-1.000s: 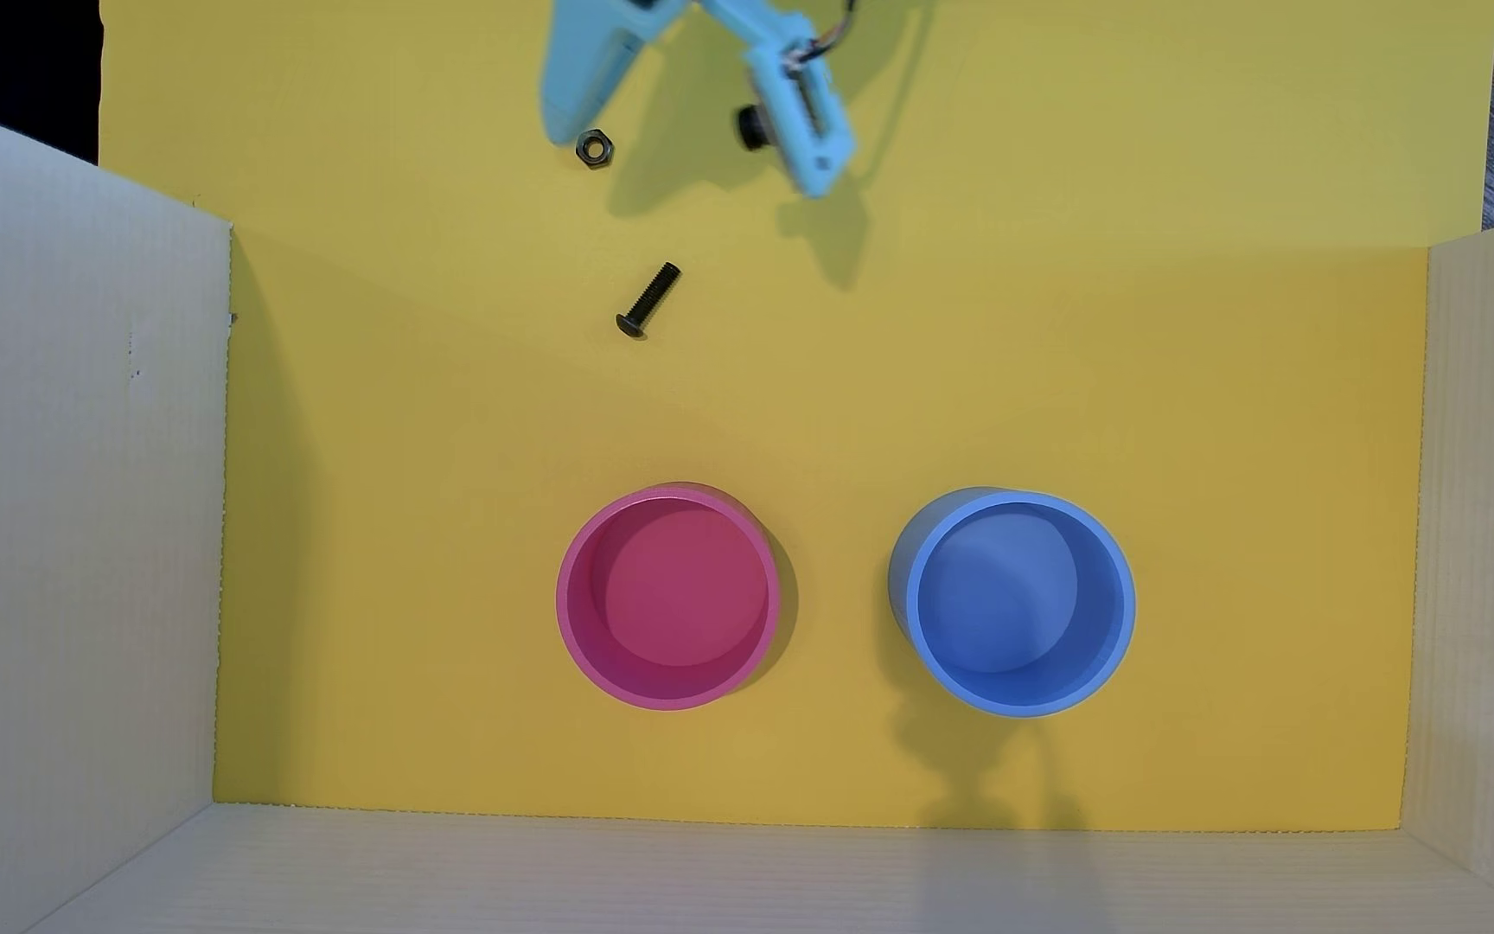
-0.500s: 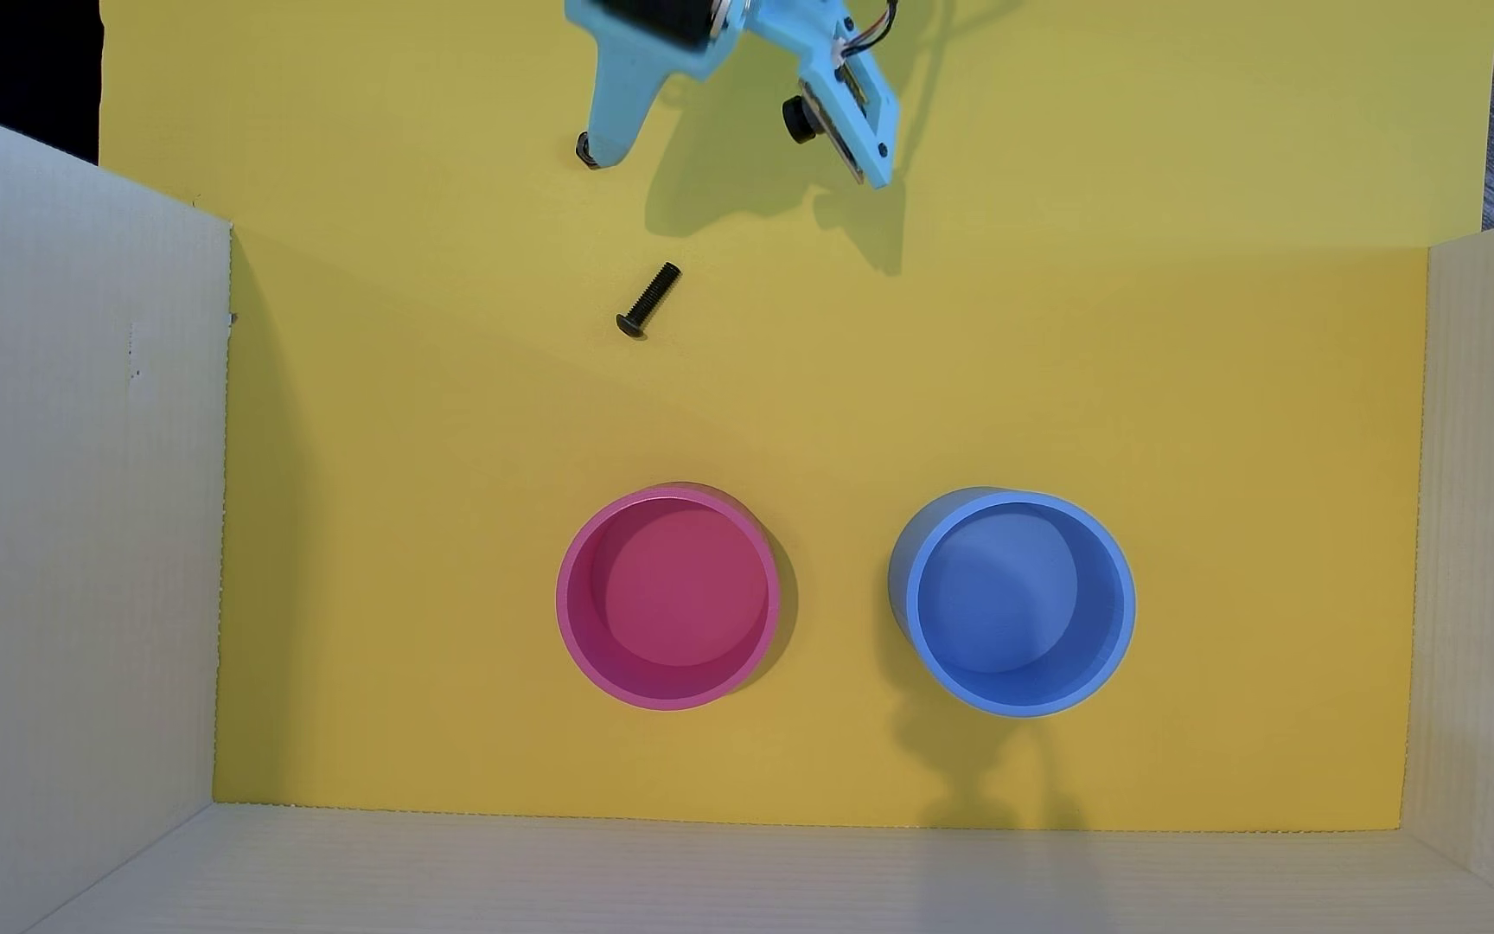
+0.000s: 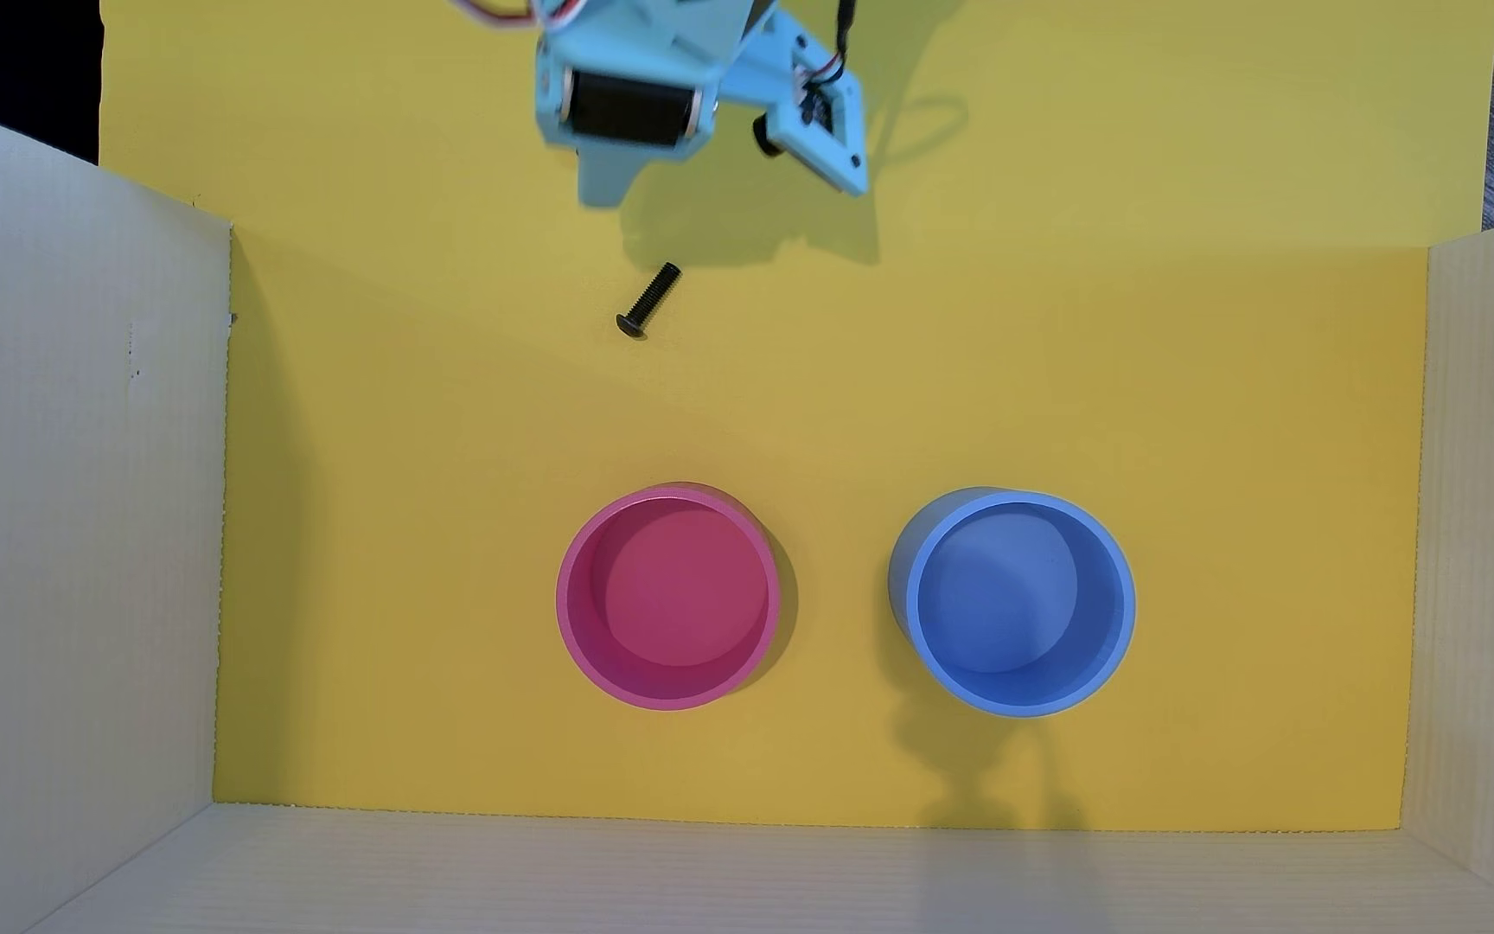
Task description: Pick up the bolt and place it in the pink box
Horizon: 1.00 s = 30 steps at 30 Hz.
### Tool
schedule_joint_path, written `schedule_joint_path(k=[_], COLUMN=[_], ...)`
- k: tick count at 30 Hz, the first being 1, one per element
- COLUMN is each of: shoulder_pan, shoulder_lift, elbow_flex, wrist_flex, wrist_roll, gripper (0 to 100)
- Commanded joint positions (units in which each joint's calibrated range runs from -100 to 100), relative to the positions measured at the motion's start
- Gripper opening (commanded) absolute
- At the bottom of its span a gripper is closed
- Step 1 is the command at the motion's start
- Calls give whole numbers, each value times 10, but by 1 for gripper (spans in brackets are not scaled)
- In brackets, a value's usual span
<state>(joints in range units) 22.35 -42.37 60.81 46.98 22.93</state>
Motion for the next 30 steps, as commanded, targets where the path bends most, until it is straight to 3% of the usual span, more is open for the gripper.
schedule_joint_path(k=[1,13,30], shoulder_pan=[-4,-30,-72], shoulder_lift=[55,176,186], elbow_flex=[-69,-151,-140], wrist_flex=[-5,-3,2], wrist_roll=[9,72,89], gripper=[12,11,11])
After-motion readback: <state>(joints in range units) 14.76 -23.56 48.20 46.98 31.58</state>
